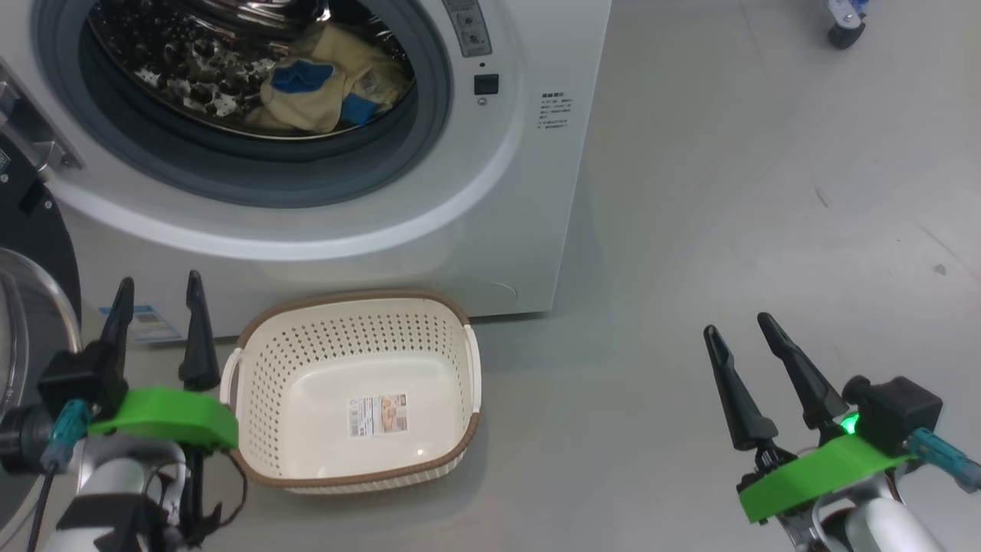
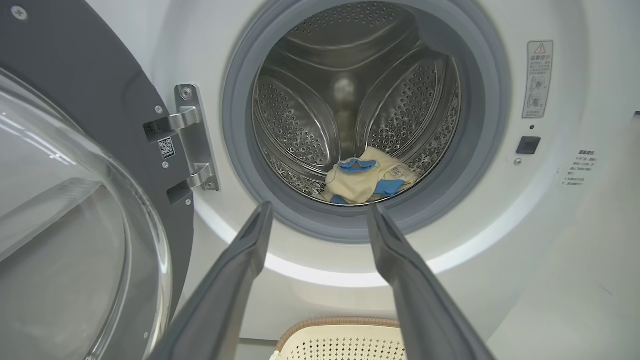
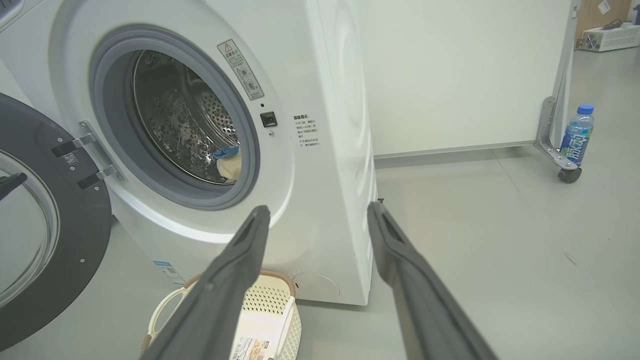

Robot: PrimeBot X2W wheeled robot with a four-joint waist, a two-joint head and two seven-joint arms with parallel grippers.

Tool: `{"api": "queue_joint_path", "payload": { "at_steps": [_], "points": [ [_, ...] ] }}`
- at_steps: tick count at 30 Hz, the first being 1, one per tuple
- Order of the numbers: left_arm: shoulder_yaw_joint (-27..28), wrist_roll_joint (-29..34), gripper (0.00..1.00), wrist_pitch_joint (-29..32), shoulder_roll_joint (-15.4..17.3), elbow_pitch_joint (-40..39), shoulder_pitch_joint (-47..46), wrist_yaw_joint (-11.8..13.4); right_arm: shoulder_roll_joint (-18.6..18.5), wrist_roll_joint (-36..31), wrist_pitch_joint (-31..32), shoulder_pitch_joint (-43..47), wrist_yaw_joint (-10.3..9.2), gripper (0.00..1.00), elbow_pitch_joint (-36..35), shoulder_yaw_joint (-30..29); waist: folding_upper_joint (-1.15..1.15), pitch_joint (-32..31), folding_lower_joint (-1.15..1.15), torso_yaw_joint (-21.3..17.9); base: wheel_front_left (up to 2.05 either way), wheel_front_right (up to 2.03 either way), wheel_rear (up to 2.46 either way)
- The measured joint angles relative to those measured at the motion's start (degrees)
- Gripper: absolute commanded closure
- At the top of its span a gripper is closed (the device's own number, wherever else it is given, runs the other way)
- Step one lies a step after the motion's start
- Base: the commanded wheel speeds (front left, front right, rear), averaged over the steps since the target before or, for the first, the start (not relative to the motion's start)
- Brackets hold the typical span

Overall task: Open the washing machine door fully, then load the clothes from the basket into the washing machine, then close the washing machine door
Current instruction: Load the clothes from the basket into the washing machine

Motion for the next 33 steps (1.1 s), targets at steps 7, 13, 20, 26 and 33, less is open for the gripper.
{"api": "queue_joint_path", "payload": {
  "at_steps": [7, 13, 20, 26, 33],
  "points": [
    [0.94, -0.07, 0.00, 0.00, 0.81, -8.51, 9.61, 3.35, -0.27, 0.00, 0.00, 2.05, 0.00, 0.00, 0.01, 0.03, 0.00, -2.49, 0.00, -0.25, 0.00, 0.00, 0.00],
    [1.92, 1.02, 0.00, 0.00, 1.37, -14.27, 16.15, 5.44, -0.49, 0.00, 0.00, 2.83, 0.00, 0.00, 0.00, 0.02, 0.00, -3.45, 0.00, -0.51, 0.00, 0.00, 0.00],
    [3.36, 2.70, 0.00, 0.00, 1.35, -18.74, 22.80, 5.68, -0.45, 0.00, 0.00, 3.11, 0.00, 0.00, -0.02, -0.25, 0.00, -3.79, 0.00, -0.78, 0.00, 0.00, 0.00],
    [5.48, 3.07, 0.00, 0.00, 0.11, -21.97, 25.82, 5.82, -0.43, 0.00, 0.00, 3.31, 0.00, 0.00, -0.05, -0.86, 0.00, -3.75, 0.00, -0.92, 0.00, 0.00, 0.00],
    [6.19, 3.83, 0.00, 0.00, -0.71, -23.45, 28.92, 5.81, -0.43, -0.02, 0.00, 3.31, 0.00, 0.00, -0.13, -0.94, 0.00, -3.69, 0.00, -0.86, 0.00, 0.00, 0.00]
  ]
}}
